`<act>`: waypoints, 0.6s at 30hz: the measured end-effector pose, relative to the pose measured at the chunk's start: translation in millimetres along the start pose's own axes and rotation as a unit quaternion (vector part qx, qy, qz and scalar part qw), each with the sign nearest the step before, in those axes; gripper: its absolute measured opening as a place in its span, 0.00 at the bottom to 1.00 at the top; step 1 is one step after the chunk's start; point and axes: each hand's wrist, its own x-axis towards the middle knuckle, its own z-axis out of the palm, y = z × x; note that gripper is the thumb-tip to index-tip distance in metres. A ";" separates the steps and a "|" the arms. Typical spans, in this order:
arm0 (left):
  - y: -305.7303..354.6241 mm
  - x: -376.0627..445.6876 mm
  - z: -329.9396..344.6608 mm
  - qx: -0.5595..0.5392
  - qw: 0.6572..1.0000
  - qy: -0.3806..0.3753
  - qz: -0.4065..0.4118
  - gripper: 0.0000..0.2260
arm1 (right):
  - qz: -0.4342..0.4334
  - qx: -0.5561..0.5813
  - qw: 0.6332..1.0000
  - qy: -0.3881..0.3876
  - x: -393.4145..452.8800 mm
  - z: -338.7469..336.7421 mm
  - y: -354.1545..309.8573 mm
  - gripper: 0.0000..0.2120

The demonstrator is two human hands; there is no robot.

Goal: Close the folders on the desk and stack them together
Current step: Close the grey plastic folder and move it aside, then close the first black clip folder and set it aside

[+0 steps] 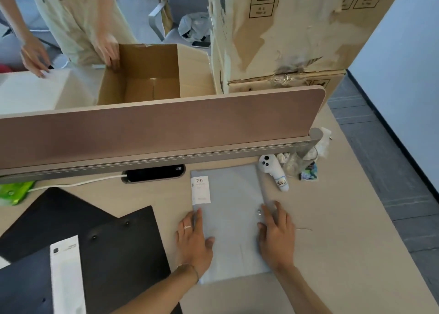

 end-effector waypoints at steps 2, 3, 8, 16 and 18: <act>-1.6 -2.5 -8.9 -0.047 0.999 0.004 0.008 0.36 | -0.001 -0.003 1.000 0.009 -6.1 1.9 -3.2 0.25; -3.8 -5.2 -17.1 -0.072 0.997 0.011 0.020 0.34 | -0.001 0.003 1.000 0.012 -11.0 1.2 -7.5 0.27; -42.6 -30.4 -82.9 -0.120 0.990 0.075 0.030 0.31 | -0.026 0.086 0.996 0.006 -46.3 -8.7 -60.5 0.39; -167.4 -86.5 -133.6 -0.144 0.979 0.135 -0.050 0.27 | -0.067 0.147 0.986 -0.046 -110.1 -16.8 -181.3 0.36; -198.2 -102.3 -138.3 -0.144 0.976 0.143 -0.084 0.27 | -0.079 0.150 0.984 -0.062 -124.2 -14.0 -208.5 0.36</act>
